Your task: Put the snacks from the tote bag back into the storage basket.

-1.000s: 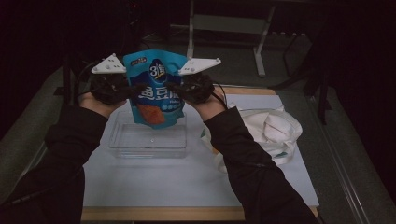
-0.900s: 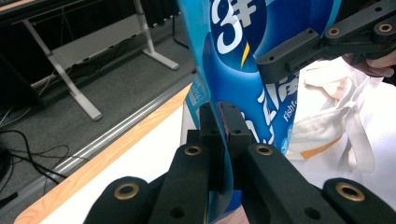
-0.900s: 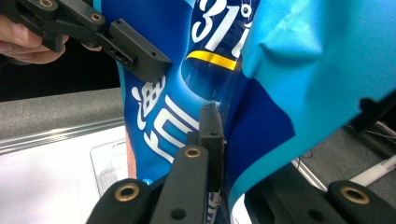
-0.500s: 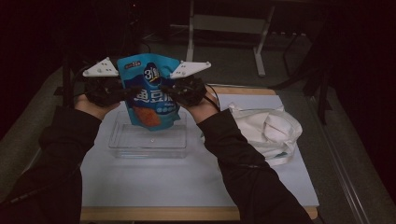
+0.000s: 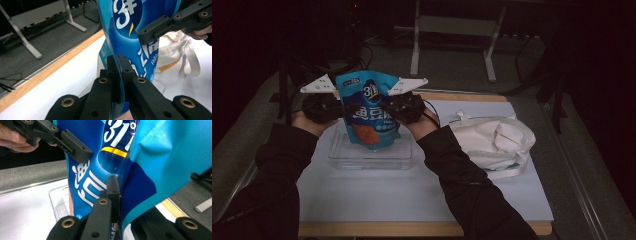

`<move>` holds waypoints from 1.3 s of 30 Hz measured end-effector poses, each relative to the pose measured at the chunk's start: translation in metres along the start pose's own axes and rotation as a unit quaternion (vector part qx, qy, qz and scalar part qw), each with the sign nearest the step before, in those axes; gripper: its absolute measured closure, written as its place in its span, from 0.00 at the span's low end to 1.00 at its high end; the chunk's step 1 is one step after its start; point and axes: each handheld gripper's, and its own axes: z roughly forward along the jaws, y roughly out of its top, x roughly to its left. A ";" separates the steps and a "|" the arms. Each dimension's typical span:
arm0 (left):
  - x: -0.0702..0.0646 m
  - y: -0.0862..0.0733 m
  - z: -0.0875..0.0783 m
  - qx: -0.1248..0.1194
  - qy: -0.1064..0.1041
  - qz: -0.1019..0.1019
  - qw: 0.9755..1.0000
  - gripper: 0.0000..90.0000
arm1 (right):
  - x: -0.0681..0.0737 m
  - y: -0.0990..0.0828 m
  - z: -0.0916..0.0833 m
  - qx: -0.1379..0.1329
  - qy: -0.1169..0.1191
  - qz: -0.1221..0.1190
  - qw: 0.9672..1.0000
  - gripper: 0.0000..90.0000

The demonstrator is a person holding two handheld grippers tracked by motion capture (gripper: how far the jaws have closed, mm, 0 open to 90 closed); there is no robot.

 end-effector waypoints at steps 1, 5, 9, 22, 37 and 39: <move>0.001 -0.003 0.001 0.001 0.000 0.001 1.000 1.00 | 0.001 -0.001 0.002 0.001 0.000 0.001 1.000 0.99; 0.002 -0.011 0.003 0.004 -0.004 -0.005 1.000 1.00 | 0.004 -0.007 0.008 0.006 0.002 0.001 1.000 0.99; 0.003 -0.019 0.005 0.008 -0.010 -0.013 1.000 1.00 | 0.007 -0.013 0.013 0.009 0.007 0.006 1.000 0.99; 0.004 -0.038 0.010 0.024 -0.025 -0.019 0.999 1.00 | 0.015 -0.031 0.024 0.022 0.018 0.021 0.999 0.99; 0.005 -0.057 0.016 0.023 -0.030 -0.022 0.999 1.00 | 0.023 -0.045 0.033 0.026 0.017 0.029 0.999 0.99; 0.006 -0.060 0.016 0.019 -0.033 -0.025 0.999 1.00 | 0.024 -0.047 0.034 0.026 0.016 0.028 0.999 0.99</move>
